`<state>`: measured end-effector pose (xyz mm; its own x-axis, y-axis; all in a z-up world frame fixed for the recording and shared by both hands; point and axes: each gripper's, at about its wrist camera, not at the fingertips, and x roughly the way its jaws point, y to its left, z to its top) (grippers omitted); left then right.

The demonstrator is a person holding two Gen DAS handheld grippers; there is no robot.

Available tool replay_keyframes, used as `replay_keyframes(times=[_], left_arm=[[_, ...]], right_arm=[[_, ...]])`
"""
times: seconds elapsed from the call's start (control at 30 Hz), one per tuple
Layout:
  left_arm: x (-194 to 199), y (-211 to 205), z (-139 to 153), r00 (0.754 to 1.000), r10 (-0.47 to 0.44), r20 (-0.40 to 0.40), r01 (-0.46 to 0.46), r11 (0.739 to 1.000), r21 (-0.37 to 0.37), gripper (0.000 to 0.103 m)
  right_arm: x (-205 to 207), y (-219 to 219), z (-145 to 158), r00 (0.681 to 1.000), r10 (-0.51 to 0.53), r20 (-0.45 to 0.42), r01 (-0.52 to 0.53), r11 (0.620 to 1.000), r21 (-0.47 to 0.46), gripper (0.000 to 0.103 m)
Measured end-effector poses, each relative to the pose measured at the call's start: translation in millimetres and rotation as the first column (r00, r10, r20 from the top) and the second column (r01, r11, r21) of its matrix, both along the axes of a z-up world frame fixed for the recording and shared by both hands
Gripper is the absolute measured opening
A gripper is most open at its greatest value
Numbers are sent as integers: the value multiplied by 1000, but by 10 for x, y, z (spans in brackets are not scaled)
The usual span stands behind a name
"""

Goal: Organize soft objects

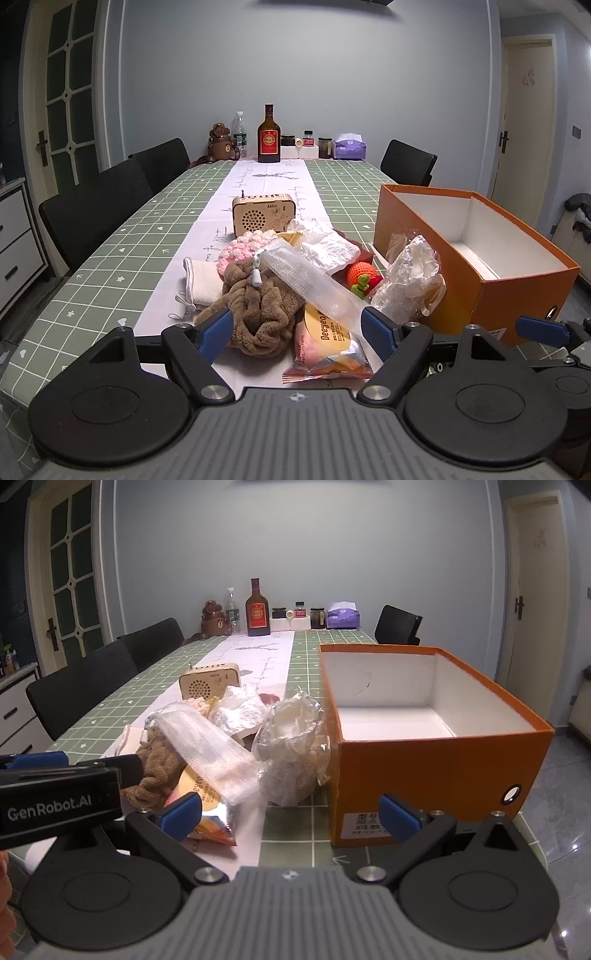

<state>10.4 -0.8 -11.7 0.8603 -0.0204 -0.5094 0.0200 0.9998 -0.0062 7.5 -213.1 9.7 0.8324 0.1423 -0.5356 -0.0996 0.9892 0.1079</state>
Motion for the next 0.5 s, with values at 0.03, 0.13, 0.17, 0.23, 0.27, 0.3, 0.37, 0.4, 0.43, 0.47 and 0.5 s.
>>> replay_keyframes(times=[0.03, 0.13, 0.17, 0.23, 0.27, 0.3, 0.37, 0.4, 0.43, 0.47, 0.5], left_arm=[[1, 1, 2, 1000, -1, 1, 1, 1000, 0, 92], [-9, 0, 1, 1000, 1, 4, -1, 1000, 1, 92], [-11, -3, 0, 1000, 2, 6, -2, 1000, 3, 92], [-16, -2, -3, 1000, 4, 7, -4, 1000, 6, 93], [-17, -2, -3, 1000, 4, 6, -4, 1000, 7, 93], [-18, -2, -4, 1000, 4, 5, -4, 1000, 7, 92], [-18, -4, -6, 1000, 5, 3, -5, 1000, 7, 93], [-17, -3, -6, 1000, 5, 3, -5, 1000, 7, 92], [-17, 0, -4, 1000, 4, 3, -4, 1000, 7, 93], [-16, -1, -3, 1000, 5, 3, -5, 1000, 8, 93], [-16, 0, -3, 1000, 5, 4, -5, 1000, 7, 93]], right_arm=[[-1, -3, 0, 1000, 3, -2, -3, 1000, 4, 100], [-7, -3, -2, 1000, 3, -3, -3, 1000, 9, 100], [-7, 7, -1, 1000, 1, 0, -1, 1000, 4, 100], [-13, 16, 4, 1000, -1, 5, 1, 1000, -7, 100], [-16, 18, 4, 1000, -1, 7, 1, 1000, -12, 100], [-16, 17, 3, 1000, -2, 8, 2, 1000, -14, 100], [-14, 14, -2, 1000, -5, 2, 5, 1000, -13, 100], [-14, 14, -3, 1000, -5, 0, 5, 1000, -12, 100], [-16, 16, -4, 1000, -5, 1, 5, 1000, -12, 100], [-17, 17, -2, 1000, -5, 1, 5, 1000, -12, 100], [-14, 16, -1, 1000, -5, 2, 5, 1000, -12, 100]])
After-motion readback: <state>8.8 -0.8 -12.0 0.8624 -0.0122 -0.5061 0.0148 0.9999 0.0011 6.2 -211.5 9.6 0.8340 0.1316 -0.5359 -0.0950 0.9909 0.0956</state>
